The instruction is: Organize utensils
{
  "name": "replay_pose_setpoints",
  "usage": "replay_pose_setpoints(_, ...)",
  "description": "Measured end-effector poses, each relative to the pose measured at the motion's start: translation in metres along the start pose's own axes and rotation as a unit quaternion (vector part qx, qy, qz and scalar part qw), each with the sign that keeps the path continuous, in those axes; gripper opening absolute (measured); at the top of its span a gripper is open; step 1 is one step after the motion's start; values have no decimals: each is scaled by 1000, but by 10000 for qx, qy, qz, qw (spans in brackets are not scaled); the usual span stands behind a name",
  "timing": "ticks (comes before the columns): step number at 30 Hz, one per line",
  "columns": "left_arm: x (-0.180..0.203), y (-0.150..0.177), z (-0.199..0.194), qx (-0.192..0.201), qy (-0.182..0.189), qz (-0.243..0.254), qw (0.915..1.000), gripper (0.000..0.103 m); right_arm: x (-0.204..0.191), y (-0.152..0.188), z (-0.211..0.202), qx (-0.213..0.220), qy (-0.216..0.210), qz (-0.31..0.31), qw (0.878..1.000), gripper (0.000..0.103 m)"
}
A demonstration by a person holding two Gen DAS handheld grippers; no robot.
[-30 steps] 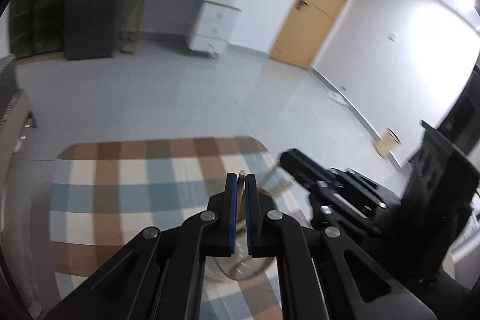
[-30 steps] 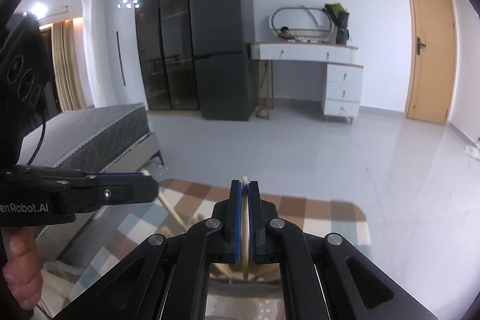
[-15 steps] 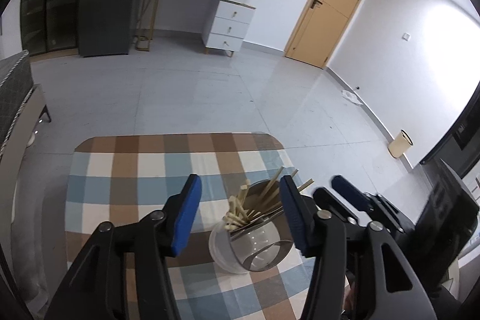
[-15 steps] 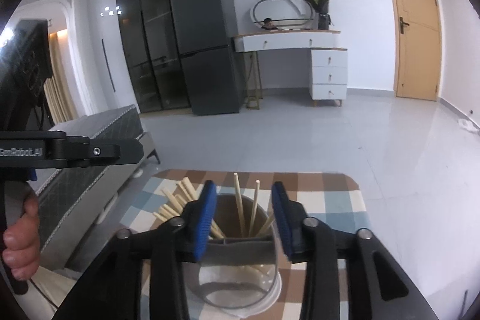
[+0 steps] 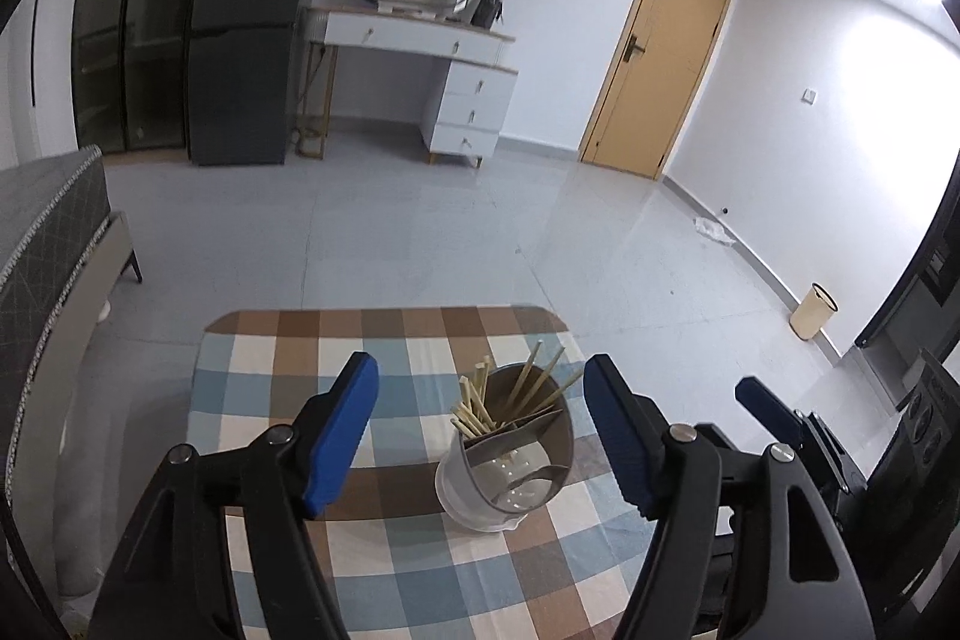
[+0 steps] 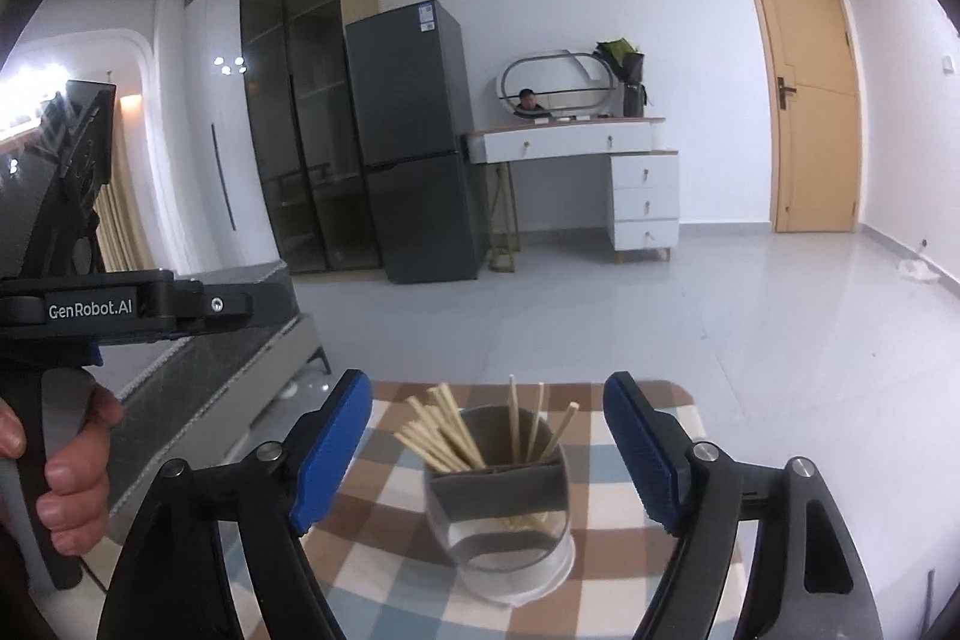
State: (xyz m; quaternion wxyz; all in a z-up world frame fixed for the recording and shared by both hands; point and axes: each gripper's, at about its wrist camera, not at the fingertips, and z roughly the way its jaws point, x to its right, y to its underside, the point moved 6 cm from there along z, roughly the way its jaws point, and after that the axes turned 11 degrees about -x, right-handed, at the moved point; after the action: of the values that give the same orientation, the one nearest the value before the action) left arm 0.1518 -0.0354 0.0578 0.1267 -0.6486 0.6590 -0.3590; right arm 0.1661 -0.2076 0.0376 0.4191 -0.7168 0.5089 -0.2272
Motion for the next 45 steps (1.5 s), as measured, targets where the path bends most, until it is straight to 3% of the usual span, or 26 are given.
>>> replay_pose_setpoints(5,3,7,-25,353,-201,30,9992,79,-12,1,-33,306,34,52,9995,93)
replay_pose_setpoints(10,4,20,-40,638,-396,100,9971,83,-27,8,-65,683,149,-51,9975,103)
replay_pose_setpoints(16,-4,35,-52,1026,-577,-9,9930,95,-38,23,-88,1009,342,-178,9941,103)
replay_pose_setpoints(22,-16,51,-53,1277,-817,19,9884,100,-40,45,-94,1041,476,-76,9934,103)
replay_pose_setpoints(29,-30,69,-45,1304,-951,-6,9869,100,-42,70,-96,1038,772,1,9916,103)
replay_pose_setpoints(38,-36,94,-31,1303,-1133,136,9849,100,-41,98,-89,864,839,122,9927,103)
replay_pose_setpoints(45,-41,111,-10,1117,-1265,108,9856,100,-37,116,-81,747,985,75,9923,103)
